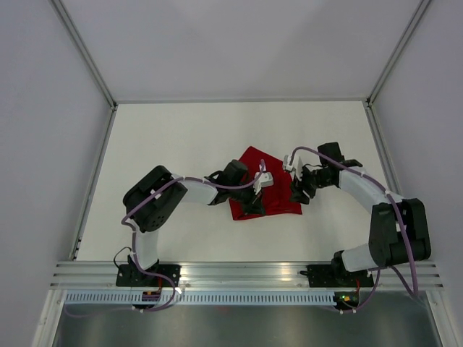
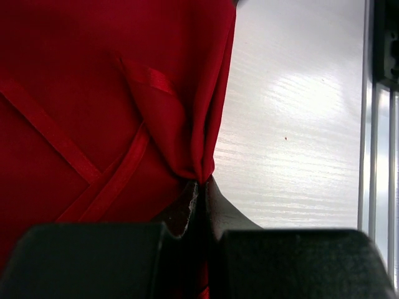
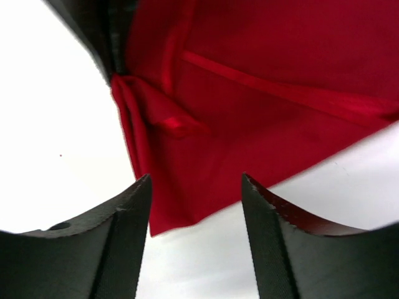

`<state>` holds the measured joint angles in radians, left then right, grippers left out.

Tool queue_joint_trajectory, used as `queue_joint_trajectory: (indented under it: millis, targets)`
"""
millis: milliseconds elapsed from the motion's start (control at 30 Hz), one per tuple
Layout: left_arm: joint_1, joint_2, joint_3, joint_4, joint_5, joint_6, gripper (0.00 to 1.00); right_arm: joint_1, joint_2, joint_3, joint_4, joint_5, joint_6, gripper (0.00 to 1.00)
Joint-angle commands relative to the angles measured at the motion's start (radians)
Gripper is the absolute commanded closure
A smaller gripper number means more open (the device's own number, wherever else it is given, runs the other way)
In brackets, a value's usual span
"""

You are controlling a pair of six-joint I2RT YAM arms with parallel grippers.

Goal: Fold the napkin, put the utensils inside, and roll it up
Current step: Roll the napkin with the utensil

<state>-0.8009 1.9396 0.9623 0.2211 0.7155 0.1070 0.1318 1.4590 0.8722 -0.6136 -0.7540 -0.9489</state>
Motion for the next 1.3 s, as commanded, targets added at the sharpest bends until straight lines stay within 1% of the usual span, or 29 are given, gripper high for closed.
queue_joint_trajectory:
  millis: [0,67,133,200,500,667,733,833,867,967,1000,1033,1067,1133,1167,1200,1233,1267]
  targets:
    - [0.015,0.082,-0.034,-0.069,0.045,-0.044,0.98,0.086,-0.098,-0.087,0.165,-0.016,-0.082,0.34]
    - [0.022,0.090,-0.034,-0.063,0.062,-0.049,0.98,0.130,-0.156,-0.160,0.248,0.042,-0.080,0.32]
    - [0.026,0.105,-0.030,-0.069,0.076,-0.047,0.98,0.199,-0.196,-0.217,0.294,0.099,-0.074,0.30]
    - [0.031,0.122,-0.024,-0.077,0.087,-0.044,0.98,0.254,-0.207,-0.237,0.340,0.123,-0.073,0.27]
    - [0.065,0.157,-0.007,-0.094,0.153,-0.046,0.98,0.374,-0.121,-0.214,0.321,0.162,-0.080,0.26]
    - [0.072,0.165,0.007,-0.106,0.156,-0.041,0.98,0.425,-0.071,-0.214,0.345,0.202,-0.070,0.27]
    - [0.075,0.167,0.009,-0.106,0.160,-0.040,0.98,0.436,-0.051,-0.208,0.353,0.214,-0.050,0.29]
    - [0.075,0.167,0.015,-0.108,0.159,-0.046,0.98,0.436,-0.025,-0.185,0.338,0.216,-0.030,0.36]
    - [0.077,0.167,0.015,-0.108,0.159,-0.046,0.98,0.436,-0.019,-0.180,0.333,0.216,-0.027,0.42]
    - [0.077,0.165,0.018,-0.108,0.156,-0.050,0.98,0.436,0.000,-0.171,0.322,0.216,-0.008,0.52]
    - [0.077,0.165,0.019,-0.108,0.154,-0.050,0.98,0.436,0.007,-0.168,0.322,0.217,-0.004,0.57]
    - [0.075,0.163,0.019,-0.106,0.154,-0.053,0.98,0.436,0.012,-0.165,0.316,0.220,0.002,0.60]
    - [0.077,0.165,0.021,-0.104,0.154,-0.055,0.98,0.436,0.018,-0.162,0.311,0.220,0.010,0.66]
    - [0.075,0.159,0.021,-0.101,0.148,-0.061,0.98,0.436,0.035,-0.151,0.293,0.225,0.015,0.69]
    - [0.075,0.157,0.019,-0.095,0.148,-0.063,0.98,0.437,0.043,-0.144,0.287,0.225,0.018,0.74]
    - [0.075,0.148,0.016,-0.089,0.142,-0.066,0.98,0.437,0.055,-0.139,0.272,0.225,0.021,0.76]
    - [0.078,0.142,0.006,-0.082,0.136,-0.082,0.96,0.434,0.061,-0.134,0.262,0.225,0.022,0.77]
    - [0.080,0.133,0.000,-0.048,0.133,-0.092,0.91,0.431,0.069,-0.119,0.252,0.213,0.024,0.80]
